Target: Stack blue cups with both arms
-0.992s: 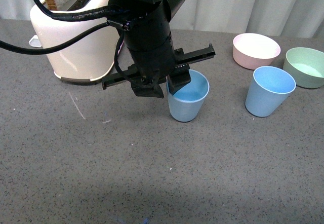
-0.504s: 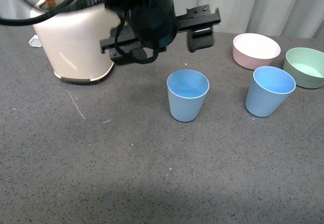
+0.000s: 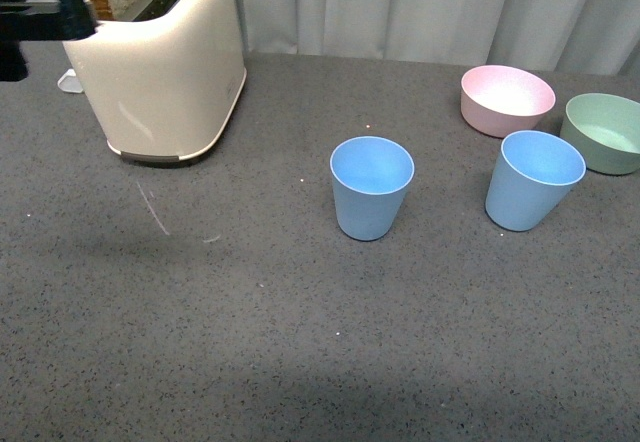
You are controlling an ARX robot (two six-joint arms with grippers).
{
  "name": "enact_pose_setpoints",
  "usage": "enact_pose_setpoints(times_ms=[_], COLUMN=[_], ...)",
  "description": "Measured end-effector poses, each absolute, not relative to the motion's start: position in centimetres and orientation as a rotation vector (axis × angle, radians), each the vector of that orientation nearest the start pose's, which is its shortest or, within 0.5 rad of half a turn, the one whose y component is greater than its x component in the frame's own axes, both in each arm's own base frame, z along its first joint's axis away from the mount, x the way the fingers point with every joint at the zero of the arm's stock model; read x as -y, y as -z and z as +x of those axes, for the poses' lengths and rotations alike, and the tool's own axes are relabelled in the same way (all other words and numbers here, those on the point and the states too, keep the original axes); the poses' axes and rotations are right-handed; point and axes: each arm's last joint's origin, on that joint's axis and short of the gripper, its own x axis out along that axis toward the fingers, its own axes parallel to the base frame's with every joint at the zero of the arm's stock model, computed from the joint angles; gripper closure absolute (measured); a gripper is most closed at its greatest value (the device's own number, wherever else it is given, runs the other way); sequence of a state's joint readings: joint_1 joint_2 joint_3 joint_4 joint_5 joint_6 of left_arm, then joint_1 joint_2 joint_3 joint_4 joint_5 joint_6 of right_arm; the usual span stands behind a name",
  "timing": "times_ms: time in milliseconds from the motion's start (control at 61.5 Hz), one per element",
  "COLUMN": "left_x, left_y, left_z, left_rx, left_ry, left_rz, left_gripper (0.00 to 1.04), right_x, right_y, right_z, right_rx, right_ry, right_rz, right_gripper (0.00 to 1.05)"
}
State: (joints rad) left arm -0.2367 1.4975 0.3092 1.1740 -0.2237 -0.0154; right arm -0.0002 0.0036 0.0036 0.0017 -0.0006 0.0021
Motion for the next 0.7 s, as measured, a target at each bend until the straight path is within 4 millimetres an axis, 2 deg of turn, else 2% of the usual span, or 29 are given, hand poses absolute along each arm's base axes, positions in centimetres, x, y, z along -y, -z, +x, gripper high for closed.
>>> enact_pose_setpoints(times_ms=[260,700], left_x=[2.3,0.2], left_y=[-16.1,-16.2], left_z=[19.4,15.6], left_rx=[-0.016,-0.015], left_ry=[0.001,0.006], left_rz=[-0.008,-0.008], left_gripper=[1.01,1.01], right_x=[0.0,0.0], right_y=[-16.5,-16.5], right_z=[9.8,9.8], right_rx=[0.002,0.002], right_ry=[-0.001,-0.001], right_rz=[0.002,0.002], right_gripper=[0.1,0.1])
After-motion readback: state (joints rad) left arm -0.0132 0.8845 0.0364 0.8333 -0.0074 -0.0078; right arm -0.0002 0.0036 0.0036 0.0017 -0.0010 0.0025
